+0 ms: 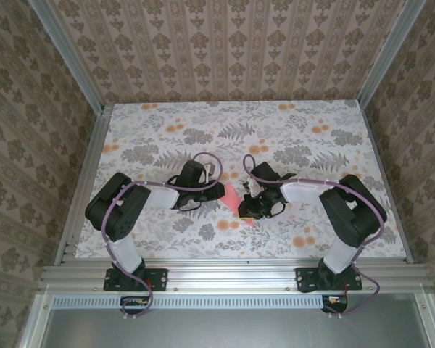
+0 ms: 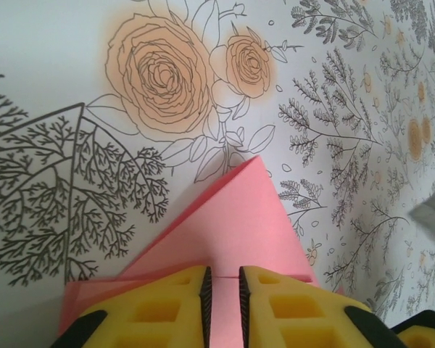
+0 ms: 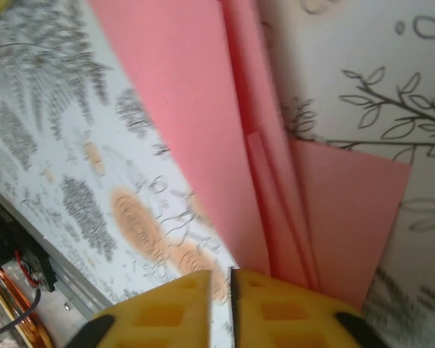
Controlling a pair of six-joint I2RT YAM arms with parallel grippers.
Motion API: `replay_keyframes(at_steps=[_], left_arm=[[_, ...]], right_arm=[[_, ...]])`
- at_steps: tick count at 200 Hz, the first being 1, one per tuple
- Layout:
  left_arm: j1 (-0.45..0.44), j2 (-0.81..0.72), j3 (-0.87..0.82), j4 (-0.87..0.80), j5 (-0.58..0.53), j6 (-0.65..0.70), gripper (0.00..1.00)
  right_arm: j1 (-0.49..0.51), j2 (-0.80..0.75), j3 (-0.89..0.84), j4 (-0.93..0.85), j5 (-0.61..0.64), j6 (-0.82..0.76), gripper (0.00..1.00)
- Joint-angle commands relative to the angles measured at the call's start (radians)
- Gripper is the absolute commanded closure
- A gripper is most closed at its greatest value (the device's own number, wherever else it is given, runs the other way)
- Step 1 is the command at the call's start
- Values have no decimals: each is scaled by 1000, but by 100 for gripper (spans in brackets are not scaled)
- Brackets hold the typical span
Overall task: Fold a paper plane with a square sheet of paper (pick it up from the middle)
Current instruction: Fold the wing for the fifth time at the center of the table, then move the paper plane to the center of the table.
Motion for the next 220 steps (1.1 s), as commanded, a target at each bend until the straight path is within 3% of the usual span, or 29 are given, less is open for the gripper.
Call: replay_keyframes(at_steps=[1, 32, 77, 101, 165, 220], left_arm=[[-11, -69, 13, -90, 4, 26, 72], [-17, -248, 6, -172, -68, 21, 55], [-13, -437, -92, -285, -197, -41, 37], [-11, -482, -133, -303, -216, -73, 34], [-13, -466, -124, -317, -207, -91, 34], [-13, -402, -105, -307, -186, -124, 33]], right_arm=[[-25, -111, 56, -58, 59, -20, 75], [-72, -134, 82, -104, 205, -72, 64], [-76, -45, 115, -111, 176, -143, 56], [-73, -7, 109, -63, 97, -144, 51], [-41, 97, 154, -77, 43, -186, 58], [19, 97, 171, -111, 90, -208, 68]])
